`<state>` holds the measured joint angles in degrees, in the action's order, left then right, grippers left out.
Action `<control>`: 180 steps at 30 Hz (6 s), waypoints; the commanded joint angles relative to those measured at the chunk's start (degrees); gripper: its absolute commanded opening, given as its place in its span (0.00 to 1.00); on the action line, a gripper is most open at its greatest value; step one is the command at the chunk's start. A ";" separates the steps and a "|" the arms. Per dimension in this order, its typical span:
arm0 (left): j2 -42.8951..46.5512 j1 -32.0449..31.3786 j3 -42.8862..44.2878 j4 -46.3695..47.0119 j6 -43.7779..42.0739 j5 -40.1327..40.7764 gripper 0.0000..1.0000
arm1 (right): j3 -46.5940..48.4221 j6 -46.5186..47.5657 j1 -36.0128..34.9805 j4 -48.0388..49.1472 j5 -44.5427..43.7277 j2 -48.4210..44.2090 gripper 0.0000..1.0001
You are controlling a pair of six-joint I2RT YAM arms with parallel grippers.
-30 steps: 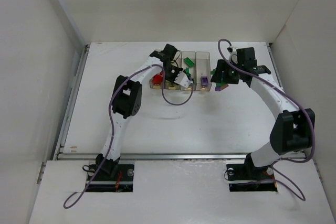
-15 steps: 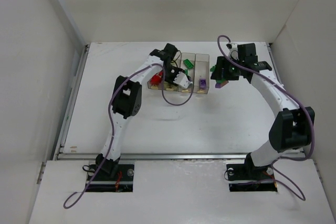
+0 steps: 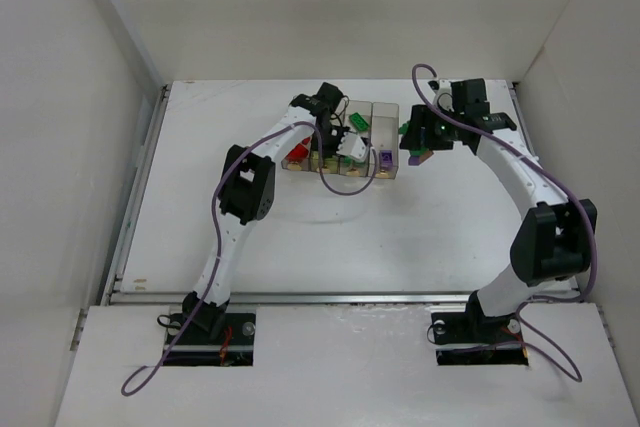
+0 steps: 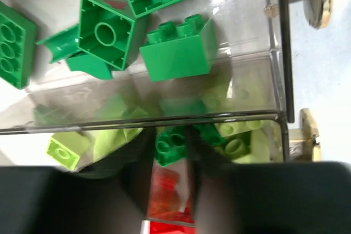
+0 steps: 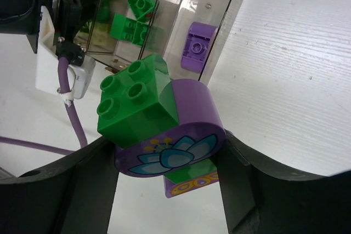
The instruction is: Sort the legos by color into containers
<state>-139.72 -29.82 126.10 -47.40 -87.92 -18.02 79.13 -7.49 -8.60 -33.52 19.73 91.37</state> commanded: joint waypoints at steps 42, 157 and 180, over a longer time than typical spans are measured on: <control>2.62 2.84 0.19 -4.35 -11.65 -9.49 0.36 | 1.90 1.07 0.34 0.38 1.90 -2.69 0.00; 10.87 14.09 -11.66 36.32 76.93 20.04 0.39 | 4.10 -1.22 0.87 1.35 3.39 -3.83 0.00; 13.60 17.87 -10.52 33.25 80.10 4.58 0.67 | 4.10 -6.13 -0.28 2.58 1.63 -2.69 0.00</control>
<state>-131.66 -11.20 113.91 -13.30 -7.44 -9.26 80.97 -12.45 -8.34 -34.00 21.93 88.90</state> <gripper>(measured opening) 0.656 0.689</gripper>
